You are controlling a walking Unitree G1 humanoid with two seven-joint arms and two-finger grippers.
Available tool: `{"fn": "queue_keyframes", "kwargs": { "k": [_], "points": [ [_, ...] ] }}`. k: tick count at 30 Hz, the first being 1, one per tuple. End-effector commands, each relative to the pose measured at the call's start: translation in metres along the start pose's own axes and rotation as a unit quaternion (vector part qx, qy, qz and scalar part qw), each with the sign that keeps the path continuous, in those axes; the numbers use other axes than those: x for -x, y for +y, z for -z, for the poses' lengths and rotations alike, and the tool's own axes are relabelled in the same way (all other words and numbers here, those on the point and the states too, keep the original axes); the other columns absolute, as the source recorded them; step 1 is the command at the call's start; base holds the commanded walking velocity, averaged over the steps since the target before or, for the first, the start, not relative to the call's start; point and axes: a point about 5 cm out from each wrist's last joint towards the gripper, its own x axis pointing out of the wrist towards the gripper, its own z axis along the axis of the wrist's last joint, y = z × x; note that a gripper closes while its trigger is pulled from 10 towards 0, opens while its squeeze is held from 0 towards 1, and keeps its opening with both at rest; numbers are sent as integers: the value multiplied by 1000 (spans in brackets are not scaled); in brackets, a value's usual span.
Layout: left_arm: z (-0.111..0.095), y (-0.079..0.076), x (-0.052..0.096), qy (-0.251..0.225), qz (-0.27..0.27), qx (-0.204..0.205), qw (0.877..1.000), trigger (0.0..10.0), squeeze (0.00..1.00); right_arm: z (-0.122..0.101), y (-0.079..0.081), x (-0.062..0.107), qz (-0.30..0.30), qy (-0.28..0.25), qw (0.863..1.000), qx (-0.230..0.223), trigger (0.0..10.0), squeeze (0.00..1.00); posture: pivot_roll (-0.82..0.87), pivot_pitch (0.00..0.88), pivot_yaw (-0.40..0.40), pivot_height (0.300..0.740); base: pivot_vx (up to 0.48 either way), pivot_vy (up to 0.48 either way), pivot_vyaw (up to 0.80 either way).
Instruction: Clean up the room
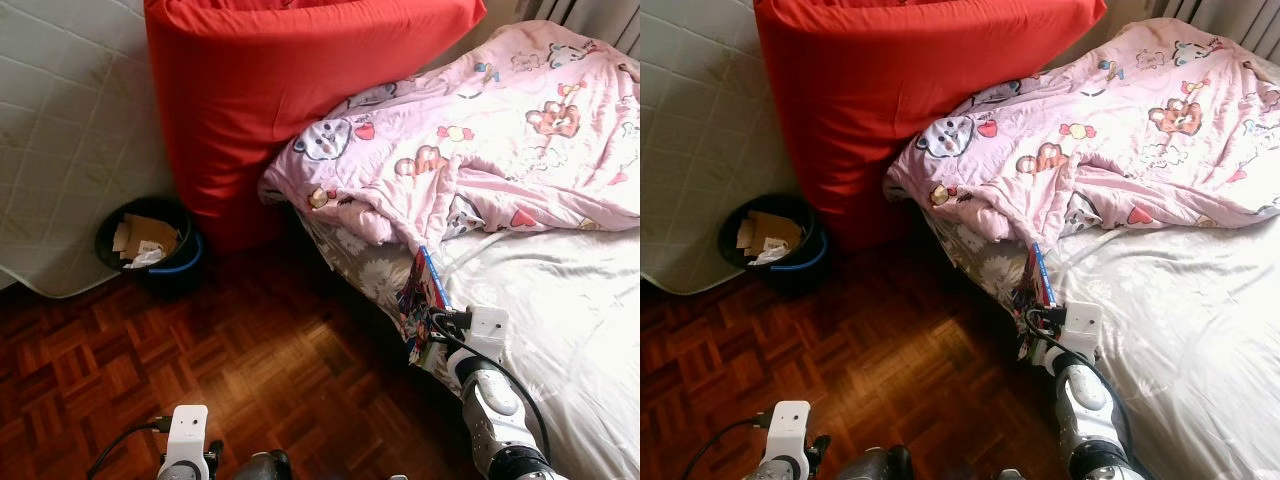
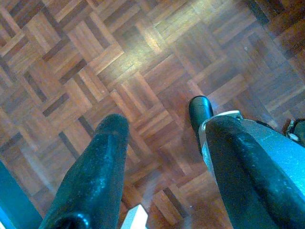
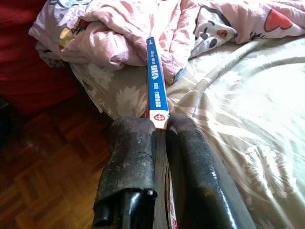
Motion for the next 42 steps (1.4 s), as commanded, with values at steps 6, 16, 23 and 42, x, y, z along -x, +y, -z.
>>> {"fn": "queue_keyframes", "kwargs": {
  "k": [6,16,23,42],
  "points": [
    [10,2,2,17,-6,-1,1000,10000,0,-5,-1,-1,4,-17,1000,0,10000,0,-32,204,18,740,0,-174,-800],
    [9,2,2,14,-6,-5,1000,10000,0,-7,-2,-2,11,-21,1000,-1,10000,0,-33,205,17,740,0,0,-800],
    [9,3,2,13,-8,-8,1000,10000,0,-8,-4,-2,19,-24,1000,-1,10000,0,-32,206,18,740,0,-411,-800],
    [6,4,1,8,-8,-2,1000,10000,0,-13,-10,-2,39,-36,999,-3,10000,0,-35,205,20,740,0,-192,-800]
  ]
}}
